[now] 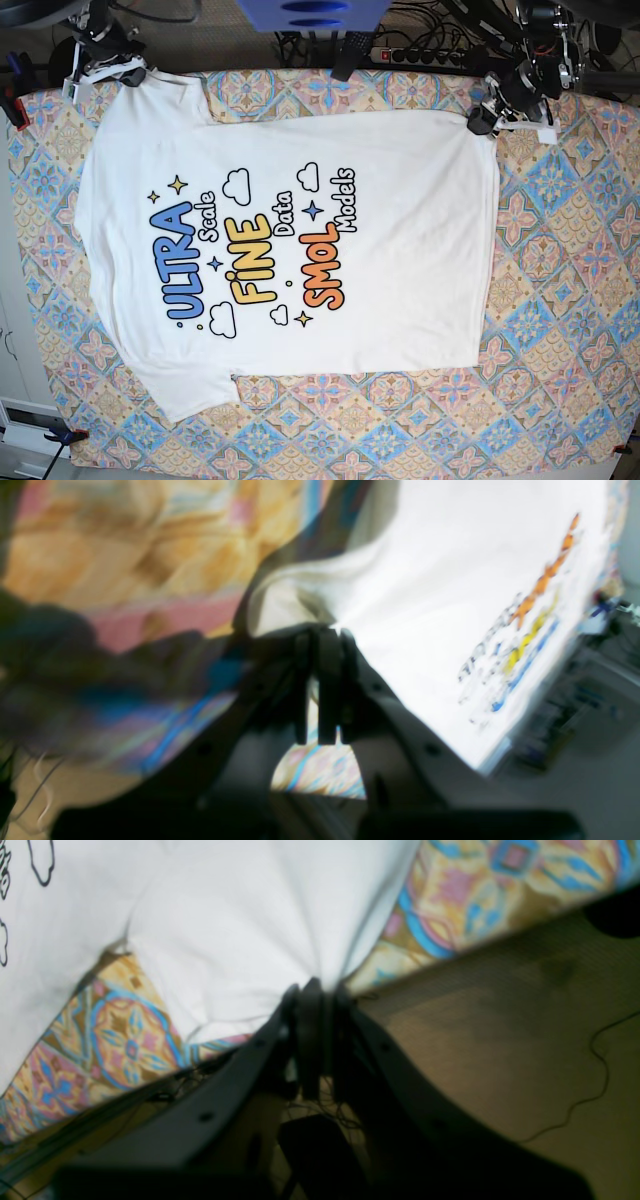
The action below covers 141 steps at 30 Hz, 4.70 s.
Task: Fold the T-shirt properly
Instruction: 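Grasp the shoulder edge with both grippers and drag the shirt toward the arms, then lift the shoulder edge with both grippers and fold it over the shirt, then lay the folded edge down and open both grippers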
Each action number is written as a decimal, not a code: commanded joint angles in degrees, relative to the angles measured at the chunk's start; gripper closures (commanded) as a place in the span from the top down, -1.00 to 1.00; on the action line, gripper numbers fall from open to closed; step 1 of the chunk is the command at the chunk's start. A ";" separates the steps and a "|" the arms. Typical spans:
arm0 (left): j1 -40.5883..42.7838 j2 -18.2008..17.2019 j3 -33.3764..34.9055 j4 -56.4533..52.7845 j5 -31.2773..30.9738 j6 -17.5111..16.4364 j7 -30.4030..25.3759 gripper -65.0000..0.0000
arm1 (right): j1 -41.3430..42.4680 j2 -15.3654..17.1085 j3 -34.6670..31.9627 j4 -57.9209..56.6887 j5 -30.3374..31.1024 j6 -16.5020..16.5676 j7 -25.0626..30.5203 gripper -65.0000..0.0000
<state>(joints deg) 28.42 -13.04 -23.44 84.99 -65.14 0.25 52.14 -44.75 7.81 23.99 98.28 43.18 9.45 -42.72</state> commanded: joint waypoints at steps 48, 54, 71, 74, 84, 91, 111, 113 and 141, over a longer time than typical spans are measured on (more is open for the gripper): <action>-13.35 -2.65 -0.34 4.55 -0.13 -0.12 0.21 -1.00 | 19.57 0.67 6.39 10.51 -0.50 17.14 -10.95 -1.00; -17.83 -2.57 -0.25 -1.69 -0.13 -0.12 0.21 -1.00 | 26.33 0.67 3.13 7.43 -8.15 17.14 -12.01 -0.99; -16.25 -3.71 -0.60 -2.40 -4.00 -0.12 1.53 0.45 | 27.83 0.76 -2.67 6.03 -14.83 17.14 -11.74 -0.11; -11.15 -4.94 -0.60 1.12 -8.75 -0.12 1.53 0.36 | 24.40 0.76 -1.44 8.31 -14.83 17.14 -11.74 -0.12; -6.05 -4.76 -0.60 -0.20 -9.45 -0.03 1.09 0.23 | 17.19 0.76 4.54 9.54 -9.29 17.14 -11.74 -0.12; -13.26 -4.68 -0.16 -11.54 -9.27 -0.03 1.35 0.23 | 16.49 0.76 5.15 9.28 -8.58 17.14 -11.74 -0.12; -17.92 -1.51 -0.25 -12.68 -2.59 -0.12 4.08 -1.00 | 16.84 0.58 10.69 -3.47 -8.41 17.14 -12.18 0.05; -17.92 -1.60 -0.25 -12.68 -2.59 -0.12 4.08 -1.00 | 16.93 0.58 10.69 -5.22 -8.41 17.14 -12.18 0.07; -16.78 -1.86 -0.25 -12.68 -2.50 -0.12 4.08 -1.00 | 27.21 0.67 12.89 -19.99 -8.32 17.14 -12.01 0.52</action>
<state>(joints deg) 11.77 -14.13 -23.40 71.46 -67.48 0.21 56.21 -17.34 7.81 36.51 78.41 36.49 27.86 -54.37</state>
